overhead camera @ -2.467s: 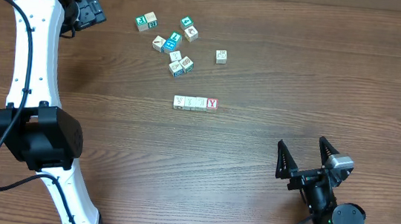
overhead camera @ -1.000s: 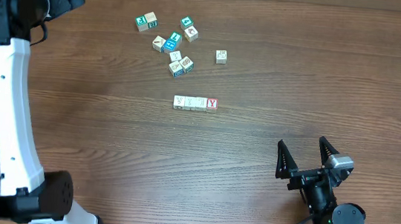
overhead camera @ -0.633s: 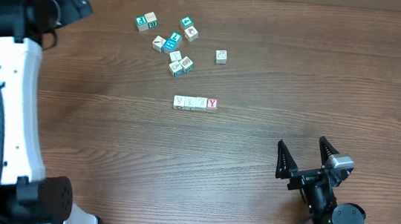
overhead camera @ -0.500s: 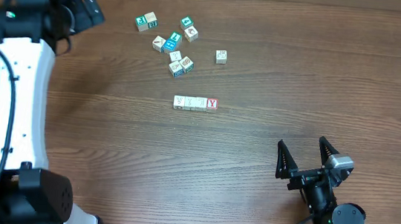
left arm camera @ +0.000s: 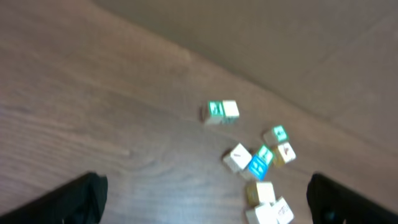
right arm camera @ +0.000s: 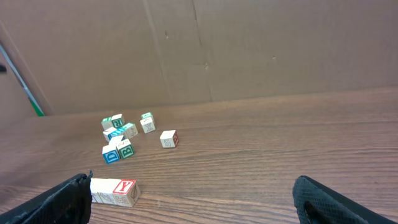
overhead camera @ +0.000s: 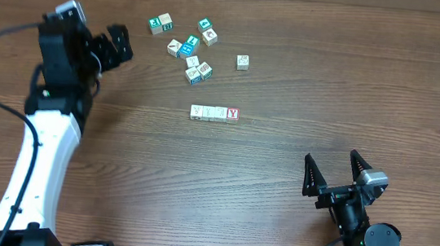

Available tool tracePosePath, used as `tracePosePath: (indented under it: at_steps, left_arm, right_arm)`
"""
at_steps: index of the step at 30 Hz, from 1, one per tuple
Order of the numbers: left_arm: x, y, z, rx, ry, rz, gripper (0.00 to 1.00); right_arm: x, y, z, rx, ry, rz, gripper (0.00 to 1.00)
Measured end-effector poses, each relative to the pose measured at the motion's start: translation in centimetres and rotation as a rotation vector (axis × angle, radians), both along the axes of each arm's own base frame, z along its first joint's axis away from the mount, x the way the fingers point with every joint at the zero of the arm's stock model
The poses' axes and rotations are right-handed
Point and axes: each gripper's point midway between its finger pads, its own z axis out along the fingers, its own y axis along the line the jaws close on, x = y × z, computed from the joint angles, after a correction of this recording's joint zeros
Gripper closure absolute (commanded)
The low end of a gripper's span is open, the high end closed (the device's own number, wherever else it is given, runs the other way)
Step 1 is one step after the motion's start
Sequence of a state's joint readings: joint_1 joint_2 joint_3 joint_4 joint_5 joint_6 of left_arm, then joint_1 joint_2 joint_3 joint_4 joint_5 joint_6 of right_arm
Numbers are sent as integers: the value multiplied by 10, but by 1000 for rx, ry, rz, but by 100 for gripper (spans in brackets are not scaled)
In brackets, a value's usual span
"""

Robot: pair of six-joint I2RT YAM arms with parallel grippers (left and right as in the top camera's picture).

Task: Form a horizontal line

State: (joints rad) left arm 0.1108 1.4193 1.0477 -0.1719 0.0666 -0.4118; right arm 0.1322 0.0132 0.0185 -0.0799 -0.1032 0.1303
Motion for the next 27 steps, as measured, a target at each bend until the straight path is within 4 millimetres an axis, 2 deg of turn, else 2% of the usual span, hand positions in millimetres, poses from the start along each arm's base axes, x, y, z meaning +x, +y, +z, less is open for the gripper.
tracePosePath:
  at_steps: [6,14,22,27]
  left_arm:
    - [-20,-3,-43,5,-67,-4,0]
    - [-57,-7,-59,19,-184,-3,1]
    - [-102,-7,-101,28,-157,22,0]
    - [-121,-8,-111,32,-160,30,0]
  right_arm:
    - [0,0,0,0,0,0,0]
    - [0,0,0,0,0,0,0]
    - [0,0,0,0,0,0,0]
    - [0,0,0,0,0,0,0]
